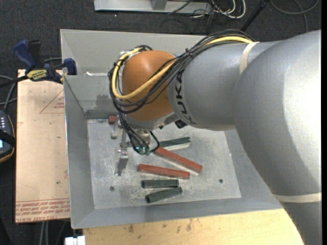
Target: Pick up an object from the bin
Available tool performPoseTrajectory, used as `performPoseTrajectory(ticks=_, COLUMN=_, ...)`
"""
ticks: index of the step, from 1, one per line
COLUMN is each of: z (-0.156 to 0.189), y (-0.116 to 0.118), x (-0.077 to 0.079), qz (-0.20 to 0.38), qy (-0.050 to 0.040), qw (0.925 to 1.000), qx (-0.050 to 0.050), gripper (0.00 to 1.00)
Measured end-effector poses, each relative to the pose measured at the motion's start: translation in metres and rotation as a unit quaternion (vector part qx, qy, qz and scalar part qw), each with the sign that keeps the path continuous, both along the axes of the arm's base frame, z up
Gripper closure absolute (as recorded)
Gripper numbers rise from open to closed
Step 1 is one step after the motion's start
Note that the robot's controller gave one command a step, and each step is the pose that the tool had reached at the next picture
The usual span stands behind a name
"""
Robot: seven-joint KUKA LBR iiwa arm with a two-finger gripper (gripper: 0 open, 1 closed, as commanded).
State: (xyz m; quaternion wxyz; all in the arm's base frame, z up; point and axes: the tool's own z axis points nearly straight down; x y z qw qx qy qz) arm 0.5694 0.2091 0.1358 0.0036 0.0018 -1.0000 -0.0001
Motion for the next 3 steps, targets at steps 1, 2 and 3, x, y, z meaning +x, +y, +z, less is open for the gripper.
performPoseTrajectory(ticks=1, z=0.004, y=-0.001, x=0.002, qz=-0.001, qy=-0.0037, qw=1.0, qx=0.001, gripper=0.0)
performPoseTrajectory(ticks=2, z=0.018, y=-0.04, x=-0.014, qz=0.007, qy=-0.0027, qw=1.0, qx=0.001, gripper=0.0)
performPoseTrajectory(ticks=3, z=0.02, y=-0.055, x=-0.016, qz=0.013, qy=-0.0042, qw=0.9999, qx=0.0, gripper=0.0)
